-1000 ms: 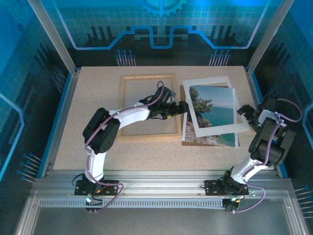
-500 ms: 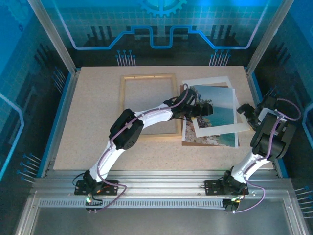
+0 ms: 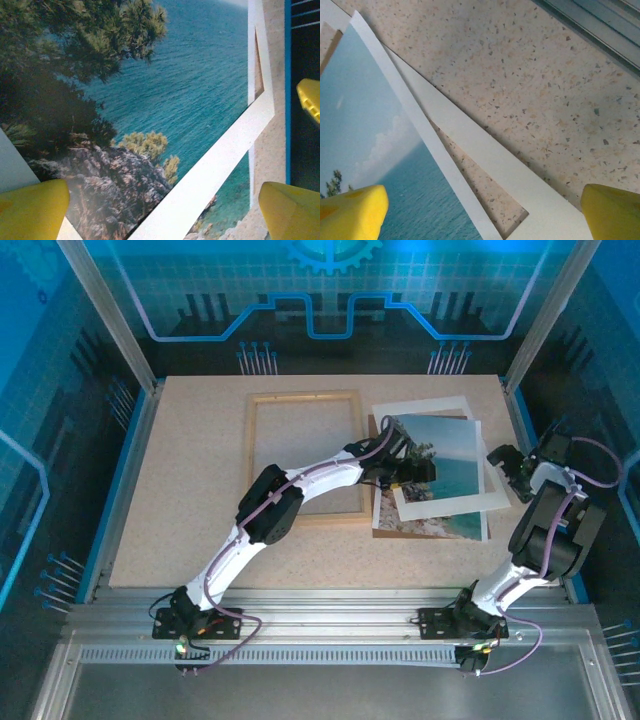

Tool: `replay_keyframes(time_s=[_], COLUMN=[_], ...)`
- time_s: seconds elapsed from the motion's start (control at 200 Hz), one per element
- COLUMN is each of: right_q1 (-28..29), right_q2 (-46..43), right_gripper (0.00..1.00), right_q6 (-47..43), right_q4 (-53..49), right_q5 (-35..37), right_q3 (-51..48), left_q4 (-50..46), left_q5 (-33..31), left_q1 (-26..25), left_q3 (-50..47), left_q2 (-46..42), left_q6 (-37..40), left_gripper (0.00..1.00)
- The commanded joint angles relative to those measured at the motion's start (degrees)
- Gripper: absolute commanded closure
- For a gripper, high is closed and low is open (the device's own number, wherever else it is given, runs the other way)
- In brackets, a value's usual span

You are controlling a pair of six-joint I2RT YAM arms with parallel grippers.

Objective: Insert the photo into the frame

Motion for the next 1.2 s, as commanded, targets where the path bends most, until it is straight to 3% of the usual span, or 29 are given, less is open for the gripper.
replay_keyframes(time_s=[0.0,0.285,1.196], right_q1=[-0.8,-0.8,6.1], right_q2=[-1.9,1.2,-4.6], right_gripper=[0.00,0.00,0.03], right_q6=[0.4,-0.5,-2.0], right_q4=[-0.2,-1.7,-10.6], right_q5=[0.0,-3.6,-2.6], right_q3=[-0.7,-1.1,-12.0], left_q4=[-10.4,-5.9,0.6], left_q5=[-3.9,-6.2,-2.8], left_q1=[0.3,4.9,4.8], left_q3=[-1.2,-13.8,-17.1], left_q2=[0.4,-7.6,-7.7], left_q6=[4.9,5.4,2.4], left_gripper=[0.01,0.01,0.01])
